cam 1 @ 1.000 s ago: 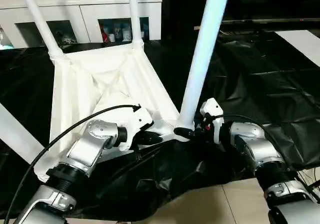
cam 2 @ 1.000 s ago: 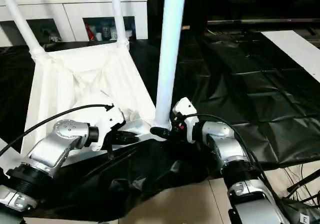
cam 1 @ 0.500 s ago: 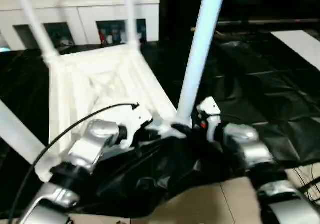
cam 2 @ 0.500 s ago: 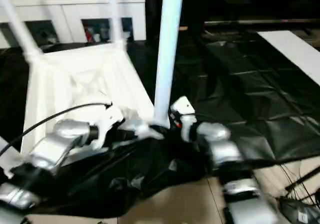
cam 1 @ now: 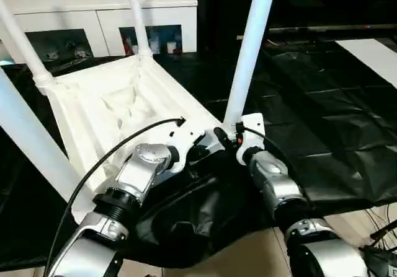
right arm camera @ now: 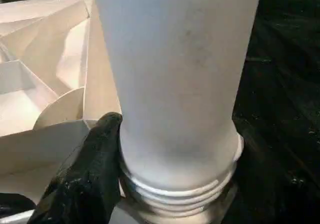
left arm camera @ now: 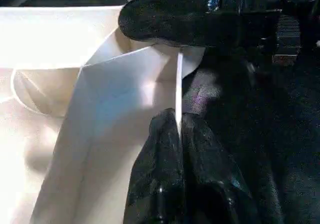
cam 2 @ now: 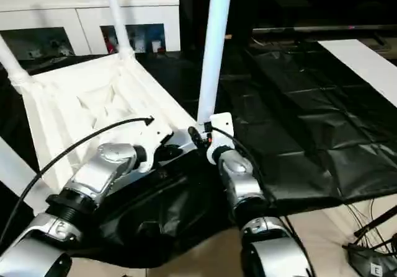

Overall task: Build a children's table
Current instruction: Rotate leg to tighten

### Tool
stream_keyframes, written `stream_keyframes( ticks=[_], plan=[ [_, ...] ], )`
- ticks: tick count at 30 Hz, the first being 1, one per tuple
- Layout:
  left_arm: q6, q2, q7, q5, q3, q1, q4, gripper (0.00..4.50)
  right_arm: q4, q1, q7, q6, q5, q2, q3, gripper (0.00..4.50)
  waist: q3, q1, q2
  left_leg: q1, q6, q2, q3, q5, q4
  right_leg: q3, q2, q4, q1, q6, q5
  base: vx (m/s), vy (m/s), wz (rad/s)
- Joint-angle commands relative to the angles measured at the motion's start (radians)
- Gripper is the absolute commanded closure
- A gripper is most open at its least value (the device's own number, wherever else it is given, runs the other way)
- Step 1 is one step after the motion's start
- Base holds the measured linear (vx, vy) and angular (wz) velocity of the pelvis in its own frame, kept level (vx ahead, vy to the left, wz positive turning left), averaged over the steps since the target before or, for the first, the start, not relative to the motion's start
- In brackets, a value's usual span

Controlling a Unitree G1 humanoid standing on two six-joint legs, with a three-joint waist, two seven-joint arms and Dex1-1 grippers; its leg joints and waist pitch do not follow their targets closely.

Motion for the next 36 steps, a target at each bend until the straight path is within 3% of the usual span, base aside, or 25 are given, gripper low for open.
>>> stream_keyframes(
  ticks=[1,8,12,17,18,21,25,30,31,36],
  plan=[
    [-0.022,-0.014,0.021,-0.012,0.01,0.028,0.046,4.5,0.008,-0.003,0.083,-0.033,0.027,0.061,0.02,1.2,-0.054,0.003,-0.018,0.008,0.041,0.019,-0.014,-0.291,-0.076,0.028,-0.045,-0.087,0.035,-0.177,-0.313,0.0,0.0,0.0],
    [-0.019,0.035,-0.072,-0.009,-0.019,0.057,-0.011,4.5,-0.035,-0.006,0.192,-0.039,0.04,-0.019,0.012,0.58,-0.052,-0.002,-0.019,0.005,0.048,0.021,-0.016,-0.298,-0.08,0.027,-0.044,-0.087,0.036,-0.178,-0.331,0.0,0.0,0.0],
    [-0.035,0.085,-0.171,-0.021,-0.038,0.09,-0.068,4.5,-0.161,0.048,0.447,0.034,0.031,-0.146,0.088,0.19,-0.053,0.003,-0.023,0.003,0.072,0.023,-0.013,-0.258,-0.075,0.028,-0.042,-0.081,0.04,-0.188,-0.275,0.0,0.0,0.0],
    [-0.049,0.136,-0.286,-0.048,-0.056,0.122,-0.121,4.5,-0.224,0.089,0.582,0.03,0.023,-0.246,0.118,0.19,-0.051,0.013,-0.023,0.008,0.068,0.025,-0.011,-0.266,-0.076,0.031,-0.044,-0.085,0.034,-0.197,-0.304,0.0,0.0,0.0],
    [-0.051,0.158,-0.34,-0.067,-0.06,0.137,-0.148,4.5,-0.245,0.102,0.649,0.041,0.023,-0.28,0.134,0.19,-0.05,0.014,-0.017,0.008,0.063,0.025,-0.013,-0.285,-0.078,0.03,-0.041,-0.087,0.036,-0.193,-0.317,0.0,0.0,0.0],
    [-0.036,0.198,-0.44,-0.104,-0.067,0.155,-0.197,4.5,-0.287,0.121,0.76,0.064,0.025,-0.329,0.166,0.19,-0.052,0.014,-0.016,0.007,0.064,0.028,-0.013,-0.283,-0.079,0.03,-0.04,-0.08,0.037,-0.206,-0.273,0.0,0.0,0.0],
    [-0.034,0.214,-0.449,-0.099,-0.061,0.149,-0.193,4.5,-0.314,0.125,0.809,0.089,0.036,-0.352,0.187,0.19,-0.05,0.017,-0.016,0.011,0.063,0.029,-0.011,-0.277,-0.078,0.031,-0.039,-0.079,0.034,-0.224,-0.255,0.0,0.0,0.0],
    [-0.044,0.216,-0.435,-0.088,-0.055,0.141,-0.178,4.5,-0.29,0.099,0.823,0.099,0.061,-0.334,0.171,0.19,-0.051,0.018,-0.02,0.009,0.059,0.028,-0.013,-0.274,-0.078,0.031,-0.043,-0.079,0.037,-0.219,-0.27,0.0,0.0,0.0],
    [-0.044,0.216,-0.434,-0.088,-0.055,0.141,-0.179,4.5,-0.29,0.099,0.825,0.102,0.063,-0.333,0.17,0.45,-0.051,0.018,-0.021,0.009,0.059,0.028,-0.012,-0.273,-0.078,0.031,-0.043,-0.079,0.037,-0.218,-0.27,0.0,0.0,0.0],
    [-0.038,0.214,-0.439,-0.086,-0.05,0.143,-0.179,4.5,-0.306,0.104,0.844,0.119,0.069,-0.331,0.173,0.85,-0.052,0.022,-0.021,0.01,0.059,0.028,-0.012,-0.259,-0.077,0.031,-0.043,-0.077,0.037,-0.218,-0.261,0.0,0.0,0.0]
  ],
)
